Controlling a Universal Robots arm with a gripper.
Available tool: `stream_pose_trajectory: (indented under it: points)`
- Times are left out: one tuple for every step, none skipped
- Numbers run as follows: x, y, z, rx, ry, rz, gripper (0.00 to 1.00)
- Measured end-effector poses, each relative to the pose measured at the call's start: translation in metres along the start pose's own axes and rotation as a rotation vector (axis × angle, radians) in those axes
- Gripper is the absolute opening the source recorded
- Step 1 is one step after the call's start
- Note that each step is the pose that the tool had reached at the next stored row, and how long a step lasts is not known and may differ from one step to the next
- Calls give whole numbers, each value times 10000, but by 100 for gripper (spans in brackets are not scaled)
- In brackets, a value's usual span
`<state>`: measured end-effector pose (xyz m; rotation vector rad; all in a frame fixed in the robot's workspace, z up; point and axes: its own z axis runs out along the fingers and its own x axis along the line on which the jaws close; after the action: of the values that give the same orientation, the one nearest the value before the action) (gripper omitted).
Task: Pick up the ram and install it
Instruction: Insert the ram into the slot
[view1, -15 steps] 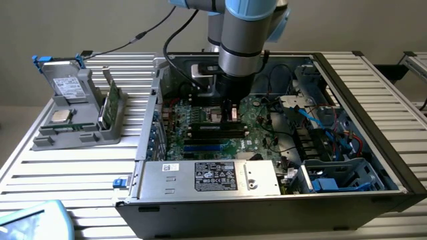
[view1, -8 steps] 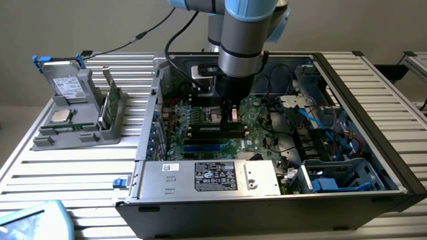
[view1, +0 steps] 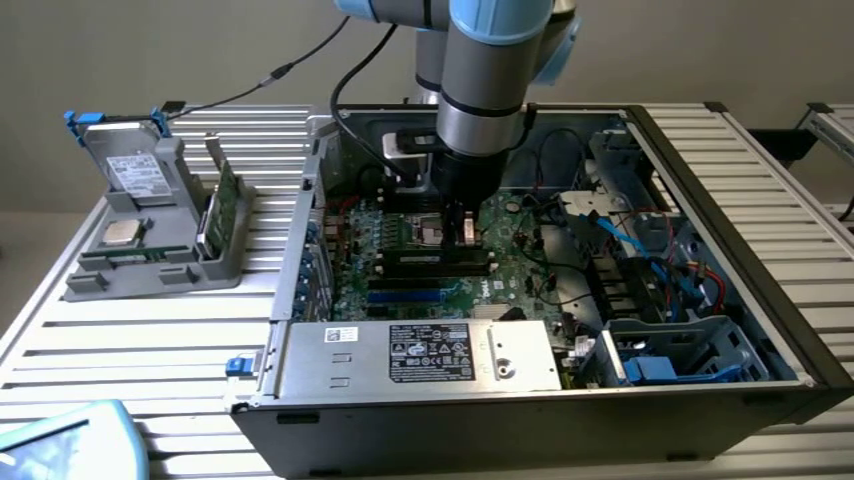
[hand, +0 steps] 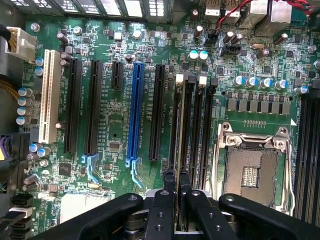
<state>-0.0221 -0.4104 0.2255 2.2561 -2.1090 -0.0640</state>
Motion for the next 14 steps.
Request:
stream_pose_trajectory:
  points:
    - [0, 0, 0, 0, 2, 0, 14]
    - [0, 0, 0, 0, 4, 1, 14]
    - [0, 0, 0, 0, 7, 1, 14]
    - [0, 0, 1, 0, 12, 1, 14]
    - [-1, 0, 1, -1, 21, 1, 14]
    - [-1, 0, 2, -3, 37, 2, 14]
    - [-1, 0, 1, -6, 50, 3, 14]
    - [-1, 0, 2, -6, 59, 4, 14]
    - [-1, 0, 2, -7, 63, 4, 14]
    - [-1, 0, 2, -6, 62, 4, 14]
    - [-3, 0, 3, -5, 60, 5, 14]
    - [-4, -1, 3, -5, 61, 8, 14]
    - [-7, -1, 3, -6, 60, 14, 14]
    - [-10, -1, 4, -5, 61, 21, 14]
